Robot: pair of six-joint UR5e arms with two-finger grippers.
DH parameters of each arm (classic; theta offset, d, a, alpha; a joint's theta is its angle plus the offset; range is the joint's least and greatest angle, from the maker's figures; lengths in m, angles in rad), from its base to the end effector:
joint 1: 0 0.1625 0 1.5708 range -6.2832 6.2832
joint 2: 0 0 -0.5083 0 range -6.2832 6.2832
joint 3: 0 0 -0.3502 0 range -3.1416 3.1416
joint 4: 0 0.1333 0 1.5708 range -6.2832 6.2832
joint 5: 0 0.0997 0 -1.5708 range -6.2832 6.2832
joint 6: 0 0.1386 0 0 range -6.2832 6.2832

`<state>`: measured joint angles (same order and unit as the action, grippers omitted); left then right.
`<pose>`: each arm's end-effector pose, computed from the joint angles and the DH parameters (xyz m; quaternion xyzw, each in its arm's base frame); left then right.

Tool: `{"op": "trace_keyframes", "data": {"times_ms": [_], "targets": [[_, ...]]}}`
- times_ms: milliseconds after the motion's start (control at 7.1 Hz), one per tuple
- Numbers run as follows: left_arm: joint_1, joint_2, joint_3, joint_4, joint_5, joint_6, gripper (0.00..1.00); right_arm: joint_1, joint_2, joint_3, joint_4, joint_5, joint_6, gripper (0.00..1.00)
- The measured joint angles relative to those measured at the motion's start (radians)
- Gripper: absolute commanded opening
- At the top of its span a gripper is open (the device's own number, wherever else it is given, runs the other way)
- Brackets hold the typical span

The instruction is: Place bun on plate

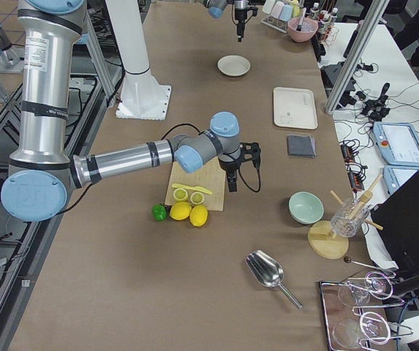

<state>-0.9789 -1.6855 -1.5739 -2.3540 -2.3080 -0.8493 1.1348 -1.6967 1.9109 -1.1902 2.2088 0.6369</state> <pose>0.2726 -0.4774 0.6118 0.0912 0.5117 0.0478 0.8530 -0.1328 -0.4052 0.6287 0.0859 -0.3999 -0.0004 0.9125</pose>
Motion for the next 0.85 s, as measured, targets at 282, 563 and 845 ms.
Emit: {"op": "trace_keyframes", "data": {"times_ms": [282,563,845], "targets": [[0.084,-0.023,0.052,-0.105,0.050,-0.123,0.80,-0.017,0.000,0.003,0.005,-0.003,0.010,1.00],[0.111,-0.022,0.062,-0.136,0.063,-0.162,0.55,-0.020,0.000,0.007,0.006,-0.003,0.010,1.00],[0.115,-0.018,0.065,-0.142,0.064,-0.168,0.44,-0.021,0.000,0.008,0.006,-0.003,0.010,1.00]]}}
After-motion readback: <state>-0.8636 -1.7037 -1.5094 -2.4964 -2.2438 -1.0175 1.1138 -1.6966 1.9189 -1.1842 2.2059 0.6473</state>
